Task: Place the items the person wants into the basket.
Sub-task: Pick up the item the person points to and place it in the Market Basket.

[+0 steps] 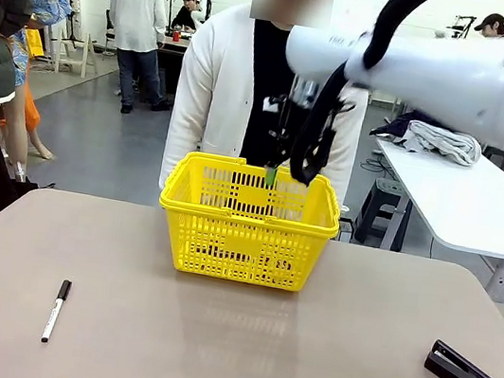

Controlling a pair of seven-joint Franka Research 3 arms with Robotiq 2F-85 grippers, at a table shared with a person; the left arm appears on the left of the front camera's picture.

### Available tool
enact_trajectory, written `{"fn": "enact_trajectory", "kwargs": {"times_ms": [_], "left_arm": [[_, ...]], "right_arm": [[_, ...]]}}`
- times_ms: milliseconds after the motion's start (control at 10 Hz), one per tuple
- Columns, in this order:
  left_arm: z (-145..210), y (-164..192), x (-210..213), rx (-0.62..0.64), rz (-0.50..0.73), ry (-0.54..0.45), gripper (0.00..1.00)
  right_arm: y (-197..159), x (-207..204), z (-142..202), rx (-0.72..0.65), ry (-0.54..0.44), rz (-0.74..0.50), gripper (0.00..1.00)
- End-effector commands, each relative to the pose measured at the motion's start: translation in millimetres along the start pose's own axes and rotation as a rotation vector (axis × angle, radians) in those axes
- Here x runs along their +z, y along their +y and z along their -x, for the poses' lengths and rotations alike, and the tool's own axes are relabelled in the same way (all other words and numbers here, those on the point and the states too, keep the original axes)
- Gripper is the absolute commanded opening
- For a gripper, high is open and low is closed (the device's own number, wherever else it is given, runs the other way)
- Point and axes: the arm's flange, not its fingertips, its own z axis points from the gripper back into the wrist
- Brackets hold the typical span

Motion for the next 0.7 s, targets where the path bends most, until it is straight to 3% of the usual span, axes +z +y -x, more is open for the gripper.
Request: {"fn": "enact_trajectory", "kwargs": {"times_ms": [0, 200, 600], "left_arm": [[1, 0, 1, -0.019, 0.003, -0.016, 1.0], [1, 0, 1, -0.019, 0.003, -0.016, 1.0], [1, 0, 1, -0.019, 0.003, -0.016, 1.0]], "right_arm": [[-2, 28, 92, -0.044, 0.021, -0.005, 1.0], [-14, 52, 163, -0.008, -0.009, -0.008, 1.0], [-40, 47, 274, 0.041, -0.046, 0.012, 1.0]]}}
